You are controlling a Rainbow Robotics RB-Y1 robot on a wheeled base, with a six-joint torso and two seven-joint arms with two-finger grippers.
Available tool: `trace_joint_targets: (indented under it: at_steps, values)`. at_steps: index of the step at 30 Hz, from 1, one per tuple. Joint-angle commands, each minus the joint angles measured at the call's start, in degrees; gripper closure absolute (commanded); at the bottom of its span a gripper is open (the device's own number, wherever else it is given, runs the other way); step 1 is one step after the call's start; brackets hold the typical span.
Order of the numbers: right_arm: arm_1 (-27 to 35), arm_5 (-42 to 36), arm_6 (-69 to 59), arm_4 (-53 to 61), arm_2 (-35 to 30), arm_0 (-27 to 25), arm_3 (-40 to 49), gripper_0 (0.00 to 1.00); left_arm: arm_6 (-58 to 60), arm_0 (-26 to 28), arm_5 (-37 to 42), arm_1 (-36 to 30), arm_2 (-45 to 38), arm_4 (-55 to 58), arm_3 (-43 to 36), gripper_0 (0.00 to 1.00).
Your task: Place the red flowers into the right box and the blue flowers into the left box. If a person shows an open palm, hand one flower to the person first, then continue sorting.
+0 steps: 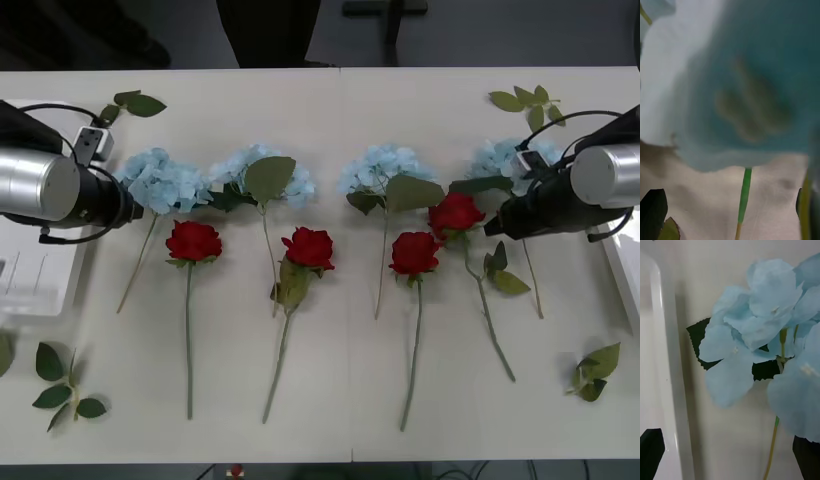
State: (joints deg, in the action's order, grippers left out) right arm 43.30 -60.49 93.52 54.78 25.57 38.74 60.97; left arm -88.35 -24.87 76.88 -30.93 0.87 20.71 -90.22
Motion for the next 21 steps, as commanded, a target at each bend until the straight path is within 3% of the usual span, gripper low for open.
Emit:
trace_joint_targets:
  at_steps: [1,10,11,12,13,14,15,17,21]
  values:
    - [0.5,1.3,-1.2,-0.7,0.0,-1.0,0.6,0.0,-1.9,-3.7,-1.6,1.5,0.5,-1.3,3.0,0.0]
    - [0.5,3.2,-1.4,-1.1,0.0,-2.4,0.6,0.0,-3.0,-8.4,-9.1,3.2,3.9,-1.1,12.7,0.0]
    - [0.5,3.2,-1.4,-1.2,0.0,-2.4,0.6,0.28,-3.2,-9.1,-10.2,3.8,4.2,-1.1,13.8,0.0]
    - [0.5,3.2,-1.5,-1.2,0.0,-2.4,0.6,0.47,-3.3,-9.3,-10.5,4.1,4.4,-1.0,14.1,0.0]
    - [0.5,3.2,-1.5,-1.2,0.0,-2.4,0.6,0.75,-3.5,-9.8,-11.2,4.7,4.6,-1.0,14.9,0.0]
    - [0.5,3.2,-1.6,-1.2,0.0,-2.4,0.6,0.85,-3.7,-10.1,-11.5,4.9,4.8,-0.9,15.3,0.0]
    - [0.6,3.1,-1.6,-1.3,0.0,-2.4,0.6,0.93,-3.8,-10.5,-11.8,5.3,5.2,-0.8,15.9,0.0]
    - [0.6,3.2,-1.6,-1.3,0.0,-2.4,0.7,1.0,-4.4,-10.6,-12.5,5.5,6.0,-0.6,16.8,0.0]
    - [0.6,3.1,-1.5,-1.3,0.0,-2.4,0.6,1.0,-5.0,-10.6,-13.6,6.0,7.3,-0.1,18.1,0.0]
